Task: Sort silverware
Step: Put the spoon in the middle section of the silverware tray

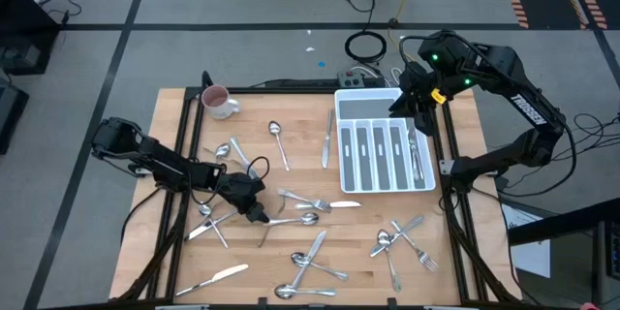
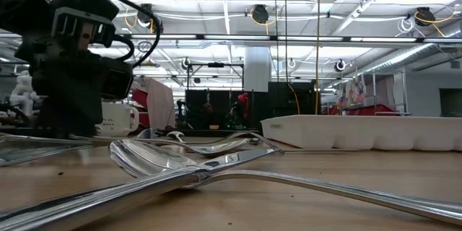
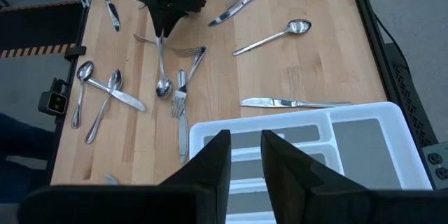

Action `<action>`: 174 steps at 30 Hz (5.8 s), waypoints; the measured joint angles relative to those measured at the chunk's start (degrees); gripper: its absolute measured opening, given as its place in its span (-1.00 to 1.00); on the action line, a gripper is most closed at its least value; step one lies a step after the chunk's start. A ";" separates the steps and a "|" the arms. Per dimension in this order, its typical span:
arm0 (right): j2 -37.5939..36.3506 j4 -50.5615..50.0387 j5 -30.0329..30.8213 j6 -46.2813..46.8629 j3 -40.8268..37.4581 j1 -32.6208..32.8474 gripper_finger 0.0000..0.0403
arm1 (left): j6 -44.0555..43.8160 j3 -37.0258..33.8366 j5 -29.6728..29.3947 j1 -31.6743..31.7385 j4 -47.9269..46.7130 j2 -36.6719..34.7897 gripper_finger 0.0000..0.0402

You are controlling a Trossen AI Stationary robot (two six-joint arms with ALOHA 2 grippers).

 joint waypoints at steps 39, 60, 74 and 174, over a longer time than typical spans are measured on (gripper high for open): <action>0.00 -0.15 0.00 0.17 0.02 -0.02 -0.65 | -0.11 0.09 5.43 0.02 7.05 5.81 -0.05; 13.96 6.56 0.58 1.03 -0.02 13.56 -0.65 | -0.12 -0.07 1.23 -0.01 6.27 4.27 -0.05; 37.58 20.35 -12.20 -10.69 -0.11 26.84 -0.65 | 2.17 -0.24 3.33 -0.12 1.31 -1.05 -0.05; 60.38 29.52 18.21 20.84 9.30 39.37 -0.99 | 15.39 -0.02 -4.01 -0.22 -23.31 -11.28 -0.05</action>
